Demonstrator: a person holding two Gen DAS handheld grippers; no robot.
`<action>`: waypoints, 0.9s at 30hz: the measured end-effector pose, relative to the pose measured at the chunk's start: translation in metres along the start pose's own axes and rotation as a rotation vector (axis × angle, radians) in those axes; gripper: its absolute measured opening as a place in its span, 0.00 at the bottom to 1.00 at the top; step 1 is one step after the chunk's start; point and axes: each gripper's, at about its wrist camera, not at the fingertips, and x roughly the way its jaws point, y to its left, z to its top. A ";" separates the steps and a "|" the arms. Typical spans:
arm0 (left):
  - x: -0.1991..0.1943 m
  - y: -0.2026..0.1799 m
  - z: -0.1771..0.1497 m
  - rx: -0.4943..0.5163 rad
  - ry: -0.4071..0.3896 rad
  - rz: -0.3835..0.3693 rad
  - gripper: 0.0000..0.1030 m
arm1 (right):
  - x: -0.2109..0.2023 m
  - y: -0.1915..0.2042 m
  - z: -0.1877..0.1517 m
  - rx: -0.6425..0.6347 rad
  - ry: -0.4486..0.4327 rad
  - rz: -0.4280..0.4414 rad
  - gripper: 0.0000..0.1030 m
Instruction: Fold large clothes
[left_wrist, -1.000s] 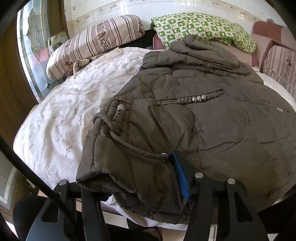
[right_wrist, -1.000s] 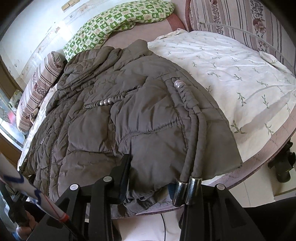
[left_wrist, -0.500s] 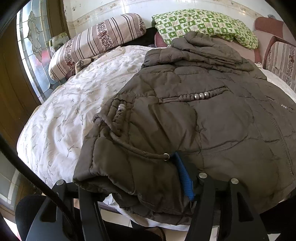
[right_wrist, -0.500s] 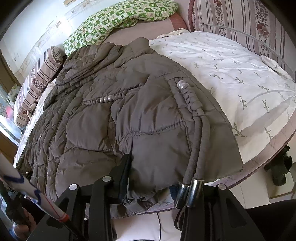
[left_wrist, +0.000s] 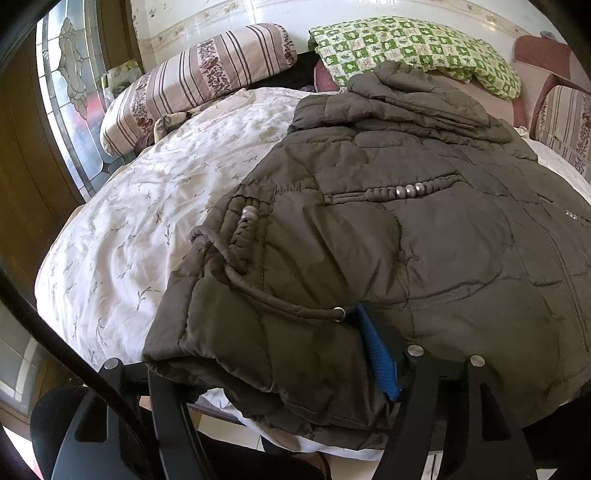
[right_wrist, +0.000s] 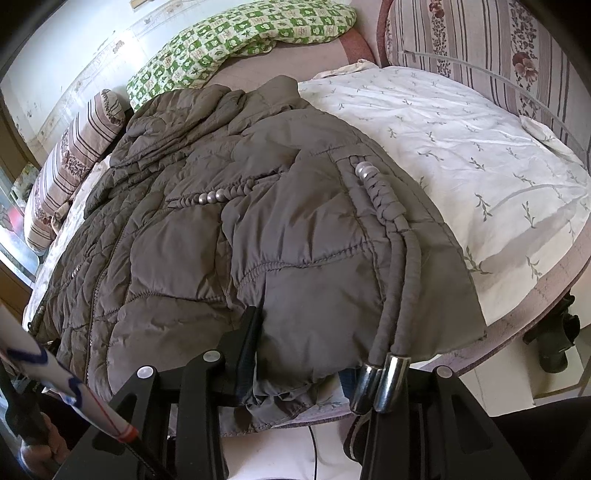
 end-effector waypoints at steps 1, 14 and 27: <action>0.000 0.000 0.000 -0.002 -0.001 0.001 0.67 | 0.000 0.000 0.000 0.001 -0.001 -0.001 0.42; 0.000 0.002 0.001 0.005 -0.002 -0.001 0.66 | 0.000 0.001 0.000 -0.006 -0.005 -0.008 0.41; -0.012 -0.003 0.001 0.040 -0.020 -0.035 0.36 | -0.015 0.003 -0.001 -0.010 -0.071 0.017 0.24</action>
